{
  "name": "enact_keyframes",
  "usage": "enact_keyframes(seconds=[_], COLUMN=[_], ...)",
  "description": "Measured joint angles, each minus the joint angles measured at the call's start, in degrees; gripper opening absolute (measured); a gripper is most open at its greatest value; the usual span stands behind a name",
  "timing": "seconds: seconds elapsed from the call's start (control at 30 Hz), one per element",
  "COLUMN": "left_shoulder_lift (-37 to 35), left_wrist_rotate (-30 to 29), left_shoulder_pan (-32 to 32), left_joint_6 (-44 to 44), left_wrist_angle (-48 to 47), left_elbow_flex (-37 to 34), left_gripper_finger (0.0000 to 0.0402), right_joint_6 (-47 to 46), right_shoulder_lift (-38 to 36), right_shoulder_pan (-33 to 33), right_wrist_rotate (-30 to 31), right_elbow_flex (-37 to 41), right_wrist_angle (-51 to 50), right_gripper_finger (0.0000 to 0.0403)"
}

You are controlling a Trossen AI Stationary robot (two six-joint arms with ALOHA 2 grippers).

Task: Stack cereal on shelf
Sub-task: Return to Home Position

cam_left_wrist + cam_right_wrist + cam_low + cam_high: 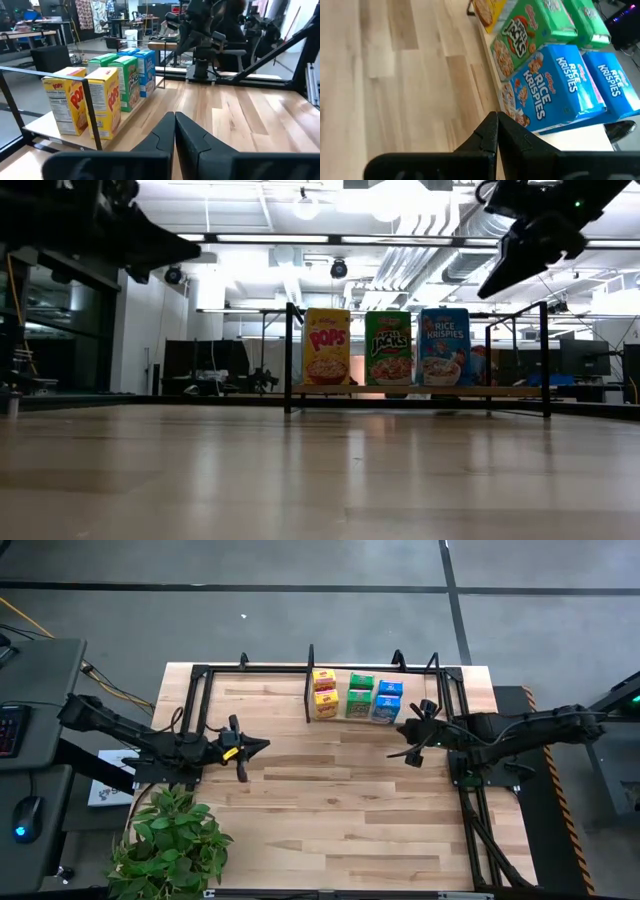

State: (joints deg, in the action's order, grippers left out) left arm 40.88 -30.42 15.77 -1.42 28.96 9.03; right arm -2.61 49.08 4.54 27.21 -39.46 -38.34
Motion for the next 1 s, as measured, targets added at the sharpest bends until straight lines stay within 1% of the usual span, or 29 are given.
enact_keyframes(seconds=[0.13, 0.27, 0.4, 0.53, 0.67, 0.83, 0.9, 1.0], left_shoulder_lift=[-4.1, -9.7, -16.4, -23.4, -30.9, -38.8, -40.7, -40.4], left_wrist_rotate=[-0.4, -3.1, -3.6, -2.5, 2.1, 10.6, 13.7, 18.8], left_shoulder_pan=[2.5, 5.5, 7.6, 8.8, 8.0, 4.4, 2.1, -1.8], left_joint_6=[-0.9, 0.4, 2.9, 4.0, 4.5, 3.2, 2.4, 0.5], left_wrist_angle=[-0.2, -0.7, -3.2, -10.2, -16.9, -24.9, -27.4, -30.3], left_elbow_flex=[-2.0, -4.4, -4.9, -5.0, -5.0, -5.0, -5.0, -5.1], left_gripper_finger=[0.0001, 0.0, 0.0, 0.0, 0.0, 0.0, 0.0, 0.0], right_joint_6=[-0.7, -2.3, -4.8, -7.3, -8.2, -8.4, -7.5, -5.8], right_shoulder_lift=[-2.0, -4.2, -7.5, -11.1, -14.0, -15.1, -15.0, -15.0], right_shoulder_pan=[1.5, 3.7, 5.9, 7.5, 8.7, 8.8, 8.8, 8.8], right_wrist_rotate=[-0.9, -0.9, -0.9, -0.9, -1.3, -1.3, -1.3, -1.3], right_elbow_flex=[0.0, 1.3, 6.3, 12.3, 16.4, 17.2, 17.3, 17.3], right_wrist_angle=[0.0, 0.8, 3.2, 7.9, 12.3, 16.7, 19.0, 22.2], right_gripper_finger=[0.0, 0.0, 0.0, 0.0, 0.0, 0.0, 0.0, 0.0])
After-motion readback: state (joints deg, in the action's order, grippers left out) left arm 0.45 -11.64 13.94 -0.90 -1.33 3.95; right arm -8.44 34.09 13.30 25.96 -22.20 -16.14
